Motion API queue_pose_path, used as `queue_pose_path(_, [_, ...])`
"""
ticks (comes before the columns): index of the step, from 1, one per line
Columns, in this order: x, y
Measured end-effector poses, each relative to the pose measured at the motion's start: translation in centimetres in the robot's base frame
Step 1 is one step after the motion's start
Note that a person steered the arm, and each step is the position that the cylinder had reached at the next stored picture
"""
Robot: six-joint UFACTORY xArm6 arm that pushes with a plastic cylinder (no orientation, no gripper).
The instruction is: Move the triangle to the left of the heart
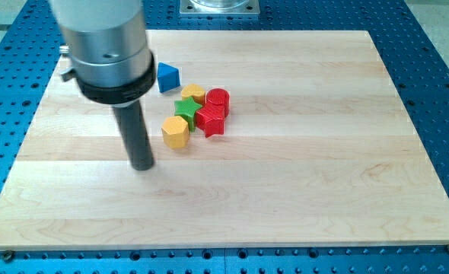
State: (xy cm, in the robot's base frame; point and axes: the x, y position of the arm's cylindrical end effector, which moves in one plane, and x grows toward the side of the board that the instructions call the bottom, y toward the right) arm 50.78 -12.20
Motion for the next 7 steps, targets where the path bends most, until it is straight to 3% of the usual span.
queue_pose_path(1, [-3.6,1.1])
queue_pose_path(3, [-3.0,-2.2])
queue_pose_path(4, [-8.6,-10.9])
queue_pose_path(5, [-15.2,-11.8])
queue_pose_path(6, [-18.9,-3.9])
queue_pose_path(7, [-18.9,2.0])
